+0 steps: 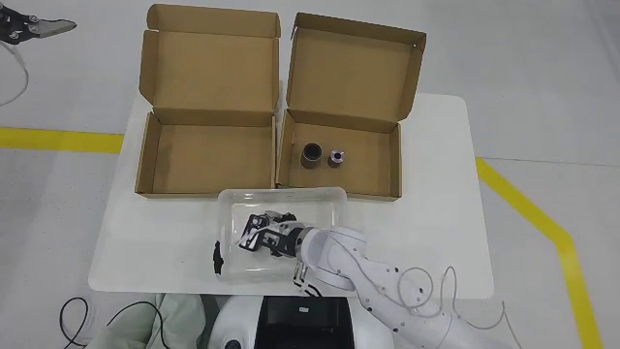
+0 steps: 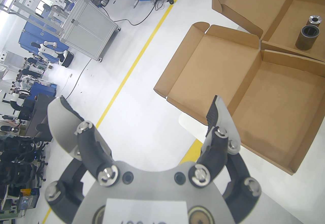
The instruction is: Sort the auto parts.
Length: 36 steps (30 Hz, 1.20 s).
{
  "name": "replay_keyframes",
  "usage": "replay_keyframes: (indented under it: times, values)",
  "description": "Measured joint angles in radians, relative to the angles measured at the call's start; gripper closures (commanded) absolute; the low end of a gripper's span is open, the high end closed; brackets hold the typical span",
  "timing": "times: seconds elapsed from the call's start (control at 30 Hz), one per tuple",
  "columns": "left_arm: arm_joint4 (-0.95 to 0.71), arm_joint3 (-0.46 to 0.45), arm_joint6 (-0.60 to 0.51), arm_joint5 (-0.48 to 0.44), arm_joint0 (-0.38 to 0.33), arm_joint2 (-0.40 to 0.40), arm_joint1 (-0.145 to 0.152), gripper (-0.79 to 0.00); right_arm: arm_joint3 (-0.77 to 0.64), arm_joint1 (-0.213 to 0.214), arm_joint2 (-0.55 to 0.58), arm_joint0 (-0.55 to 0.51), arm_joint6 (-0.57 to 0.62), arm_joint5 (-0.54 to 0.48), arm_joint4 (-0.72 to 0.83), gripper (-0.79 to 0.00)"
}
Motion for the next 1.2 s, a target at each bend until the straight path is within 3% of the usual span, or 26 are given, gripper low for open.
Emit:
replay_keyframes:
  times: [1.03, 1.1, 1.2]
  values:
    - [0.000, 0.000, 0.000, 0.000, 0.000, 0.000, 0.000, -0.785, 0.179, -0.057, -0.037, 0.092, -0.120, -0.037, 0.032, -0.339]
    - [0.000, 0.000, 0.000, 0.000, 0.000, 0.000, 0.000, -0.785, 0.188, -0.062, -0.041, 0.095, -0.123, -0.038, 0.034, -0.271]
    - [0.000, 0.000, 0.000, 0.000, 0.000, 0.000, 0.000, -0.785, 0.197, -0.067, -0.045, 0.100, -0.125, -0.038, 0.033, -0.031]
